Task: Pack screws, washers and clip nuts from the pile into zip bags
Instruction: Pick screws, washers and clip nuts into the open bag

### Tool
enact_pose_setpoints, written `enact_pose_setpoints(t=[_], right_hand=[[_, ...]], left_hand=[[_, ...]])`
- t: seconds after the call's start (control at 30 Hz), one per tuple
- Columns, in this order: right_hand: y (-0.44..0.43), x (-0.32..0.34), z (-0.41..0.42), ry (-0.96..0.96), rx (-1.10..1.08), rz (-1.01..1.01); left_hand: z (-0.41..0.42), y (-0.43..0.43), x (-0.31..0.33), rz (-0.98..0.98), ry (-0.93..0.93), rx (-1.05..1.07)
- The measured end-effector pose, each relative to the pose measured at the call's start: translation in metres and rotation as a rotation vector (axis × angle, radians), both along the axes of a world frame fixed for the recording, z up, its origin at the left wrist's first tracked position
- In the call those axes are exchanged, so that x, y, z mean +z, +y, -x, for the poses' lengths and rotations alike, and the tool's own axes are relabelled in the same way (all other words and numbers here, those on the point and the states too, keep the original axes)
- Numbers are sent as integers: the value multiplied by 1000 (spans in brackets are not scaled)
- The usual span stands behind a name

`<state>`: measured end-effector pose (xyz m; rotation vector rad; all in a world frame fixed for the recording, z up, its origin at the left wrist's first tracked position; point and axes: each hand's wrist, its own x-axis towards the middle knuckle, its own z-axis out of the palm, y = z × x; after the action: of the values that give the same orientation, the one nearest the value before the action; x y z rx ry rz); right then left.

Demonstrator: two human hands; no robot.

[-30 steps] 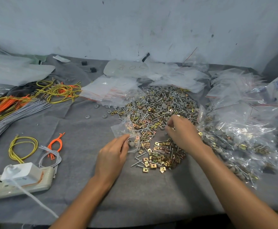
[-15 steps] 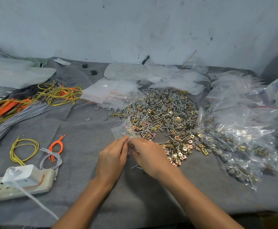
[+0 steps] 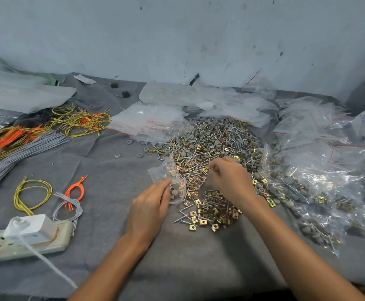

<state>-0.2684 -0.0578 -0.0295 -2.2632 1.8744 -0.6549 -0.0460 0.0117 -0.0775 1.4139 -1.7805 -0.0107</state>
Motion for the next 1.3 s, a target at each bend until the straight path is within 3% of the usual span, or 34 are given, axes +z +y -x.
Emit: enact_pose_setpoints(t=[0.2, 0.4, 0.73, 1.03, 1.2, 1.3], right_hand=[[-29, -7, 8, 303, -22, -83], [-35, -10, 8, 380, 15, -15], [-32, -16, 19, 303, 82, -34], [-40, -3, 24, 438, 116, -153], [-35, 2, 27, 369, 144, -138], [-26, -1, 26, 233, 145, -64]], left_hand=[[-1, -1, -1, 25, -12, -5], [0, 0, 0, 22, -9, -11], [0, -1, 0, 22, -14, -14], [0, 0, 0, 28, 0, -25], [-2, -3, -4, 44, 2, -22], [-2, -3, -5, 57, 4, -17]])
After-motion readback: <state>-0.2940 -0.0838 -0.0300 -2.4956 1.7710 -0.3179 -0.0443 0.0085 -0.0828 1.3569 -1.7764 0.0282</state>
